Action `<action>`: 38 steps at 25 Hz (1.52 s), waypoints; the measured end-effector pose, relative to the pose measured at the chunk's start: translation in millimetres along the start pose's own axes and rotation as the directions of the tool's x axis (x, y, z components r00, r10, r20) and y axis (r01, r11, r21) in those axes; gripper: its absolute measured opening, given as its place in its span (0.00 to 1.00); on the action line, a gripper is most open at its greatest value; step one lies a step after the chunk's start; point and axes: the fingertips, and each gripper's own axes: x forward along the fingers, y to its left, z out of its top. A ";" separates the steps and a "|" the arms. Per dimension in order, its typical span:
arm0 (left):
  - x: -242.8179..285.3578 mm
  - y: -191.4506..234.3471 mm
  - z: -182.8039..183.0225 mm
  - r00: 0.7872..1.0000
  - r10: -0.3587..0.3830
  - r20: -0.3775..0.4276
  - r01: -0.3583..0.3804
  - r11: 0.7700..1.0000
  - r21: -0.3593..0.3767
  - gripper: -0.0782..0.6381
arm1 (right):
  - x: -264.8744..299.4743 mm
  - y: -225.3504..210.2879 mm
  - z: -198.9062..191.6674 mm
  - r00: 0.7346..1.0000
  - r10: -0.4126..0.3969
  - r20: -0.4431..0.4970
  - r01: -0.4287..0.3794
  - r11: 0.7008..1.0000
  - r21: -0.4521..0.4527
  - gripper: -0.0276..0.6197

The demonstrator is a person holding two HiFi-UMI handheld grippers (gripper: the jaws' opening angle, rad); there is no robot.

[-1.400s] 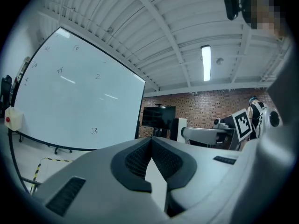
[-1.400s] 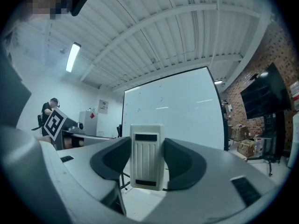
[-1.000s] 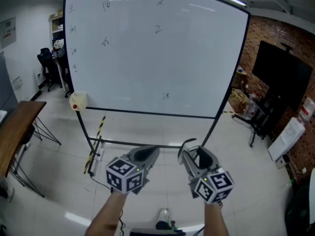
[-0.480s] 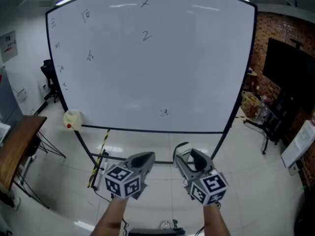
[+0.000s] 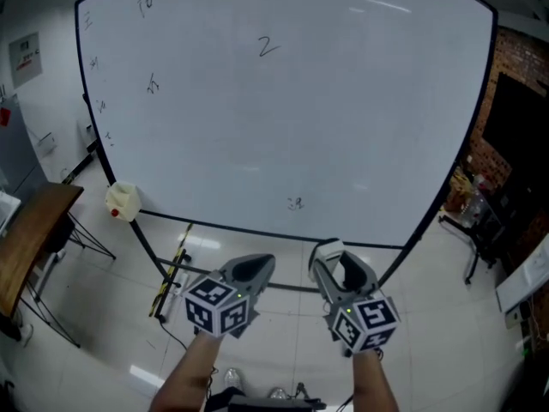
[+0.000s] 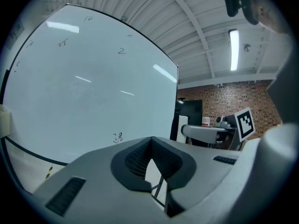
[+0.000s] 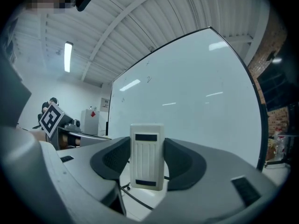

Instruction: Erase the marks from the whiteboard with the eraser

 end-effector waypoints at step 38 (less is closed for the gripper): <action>128.5 167.3 -53.1 0.997 0.058 0.050 -0.060 0.998 0.028 0.11 | 210.8 -89.2 -56.6 0.967 -0.249 0.058 0.249 0.868 -0.429 0.40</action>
